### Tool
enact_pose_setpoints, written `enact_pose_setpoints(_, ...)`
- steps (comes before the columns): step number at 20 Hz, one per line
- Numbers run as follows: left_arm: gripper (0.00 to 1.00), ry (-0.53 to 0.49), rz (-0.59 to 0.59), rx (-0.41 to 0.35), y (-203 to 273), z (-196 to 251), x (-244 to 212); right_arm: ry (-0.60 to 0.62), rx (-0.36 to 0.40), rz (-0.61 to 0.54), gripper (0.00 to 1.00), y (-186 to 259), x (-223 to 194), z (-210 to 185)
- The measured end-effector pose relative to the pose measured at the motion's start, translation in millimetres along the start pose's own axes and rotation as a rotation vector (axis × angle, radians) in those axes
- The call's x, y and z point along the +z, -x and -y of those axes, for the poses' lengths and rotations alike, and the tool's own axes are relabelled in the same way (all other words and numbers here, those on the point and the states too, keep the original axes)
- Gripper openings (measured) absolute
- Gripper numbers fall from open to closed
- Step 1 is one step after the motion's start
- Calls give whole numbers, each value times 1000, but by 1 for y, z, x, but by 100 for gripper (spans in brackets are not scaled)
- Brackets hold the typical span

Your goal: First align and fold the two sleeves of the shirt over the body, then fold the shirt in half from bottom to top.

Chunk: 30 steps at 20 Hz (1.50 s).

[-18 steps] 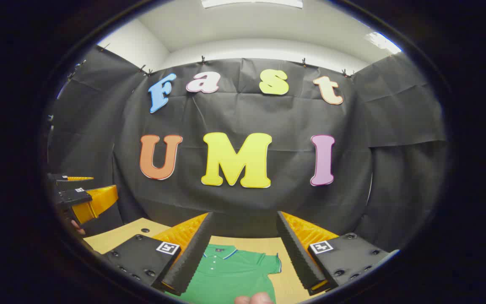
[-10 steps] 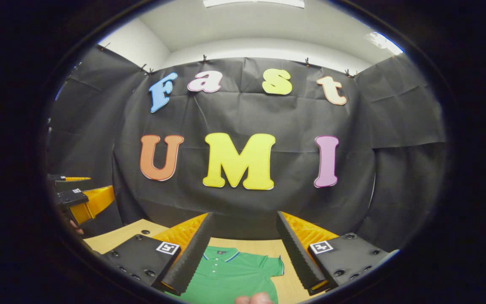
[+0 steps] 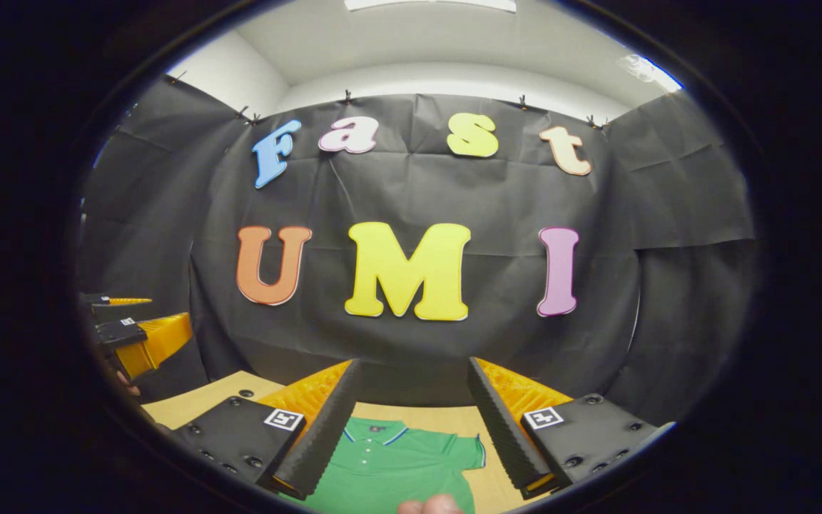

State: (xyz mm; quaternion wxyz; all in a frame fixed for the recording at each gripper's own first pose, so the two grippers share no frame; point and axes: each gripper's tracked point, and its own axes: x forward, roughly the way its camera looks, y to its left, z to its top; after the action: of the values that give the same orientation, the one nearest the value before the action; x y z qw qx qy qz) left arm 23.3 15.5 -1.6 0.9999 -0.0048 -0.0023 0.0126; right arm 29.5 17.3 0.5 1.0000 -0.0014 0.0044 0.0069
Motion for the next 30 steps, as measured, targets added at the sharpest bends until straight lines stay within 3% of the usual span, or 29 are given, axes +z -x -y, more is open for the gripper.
enact_pose_setpoints(2, 98, 1, 0, 2, 0, 1, 1, 1, 0, -1, 93, -1, 0, 2)
enact_pose_setpoints(3, 98, 2, 1, 2, -1, 1, 1, 0, -1, -1, 98, -1, 0, 4)
enact_pose_setpoints(11, 98, 10, 1, -6, -2, 14, 0, -1, -24, -3, 93, 0, 0, 25)
enact_pose_setpoints(12, 98, 10, 3, -6, -2, 16, 0, 0, -24, -5, 98, 0, 0, 26)
enact_pose_setpoints(13, 98, 10, 3, -8, -2, 18, -1, 2, -23, -5, 93, 0, 0, 27)
enact_pose_setpoints(21, 98, -8, -2, -27, -3, 33, -5, 6, -31, -27, 95, 0, -8, 49)
enact_pose_setpoints(22, 88, -10, -3, -28, -2, 34, -7, 8, -32, -30, 98, -1, -9, 52)
enact_pose_setpoints(23, 98, -13, 1, -29, -1, 37, -7, 7, -32, -35, 96, -3, -10, 56)
enact_pose_setpoints(30, 98, -15, -35, -61, 5, 58, -25, -23, 1, -179, 94, -10, -65, 85)
